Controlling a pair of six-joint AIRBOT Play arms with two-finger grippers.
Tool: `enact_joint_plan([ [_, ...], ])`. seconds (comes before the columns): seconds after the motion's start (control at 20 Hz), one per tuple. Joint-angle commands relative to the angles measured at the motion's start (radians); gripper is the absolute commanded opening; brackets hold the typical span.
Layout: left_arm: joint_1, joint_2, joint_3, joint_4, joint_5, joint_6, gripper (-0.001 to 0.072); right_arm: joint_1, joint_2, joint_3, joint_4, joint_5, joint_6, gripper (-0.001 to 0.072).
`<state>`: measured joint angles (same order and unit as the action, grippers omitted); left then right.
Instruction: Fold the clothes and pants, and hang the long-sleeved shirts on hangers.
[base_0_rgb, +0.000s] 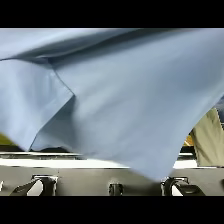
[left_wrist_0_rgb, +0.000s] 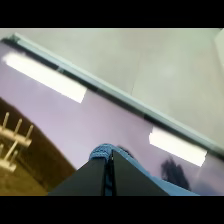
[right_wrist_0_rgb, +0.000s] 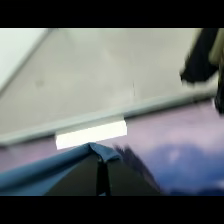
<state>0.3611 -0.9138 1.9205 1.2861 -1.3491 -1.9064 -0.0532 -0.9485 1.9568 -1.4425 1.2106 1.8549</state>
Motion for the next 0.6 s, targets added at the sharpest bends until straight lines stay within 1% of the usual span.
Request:
enact_joint_plan([
  [0.0, -0.068, -0.141, -0.108, 0.017, 0.000, 0.054, 0.0014, 0.001, -0.202, -0.043, 0.055, 0.182, 0.016, 0.0024],
  [0.05, -0.102, -0.217, -0.159, 0.018, 0.006, 0.060, 0.0014, 0.002, -0.271, -0.063, 0.083, 0.185, 0.016, 0.0024],
  [0.15, -0.164, -0.384, -0.241, 0.020, 0.045, 0.068, 0.0013, 0.002, -0.412, -0.127, 0.148, 0.125, 0.016, 0.0024],
  [0.35, -0.267, -0.746, -0.268, 0.012, 0.223, 0.066, 0.0013, 0.002, -0.727, -0.174, 0.203, -0.068, 0.016, 0.0025],
  [0.45, -0.296, -0.880, -0.251, -0.011, 0.285, 0.066, 0.0013, 0.002, -0.845, -0.174, 0.308, -0.153, 0.009, 0.0025],
  [0.55, -0.307, -0.974, -0.224, -0.043, 0.288, 0.066, 0.0014, 0.002, -0.931, -0.174, 0.422, -0.217, -0.015, 0.0026],
])
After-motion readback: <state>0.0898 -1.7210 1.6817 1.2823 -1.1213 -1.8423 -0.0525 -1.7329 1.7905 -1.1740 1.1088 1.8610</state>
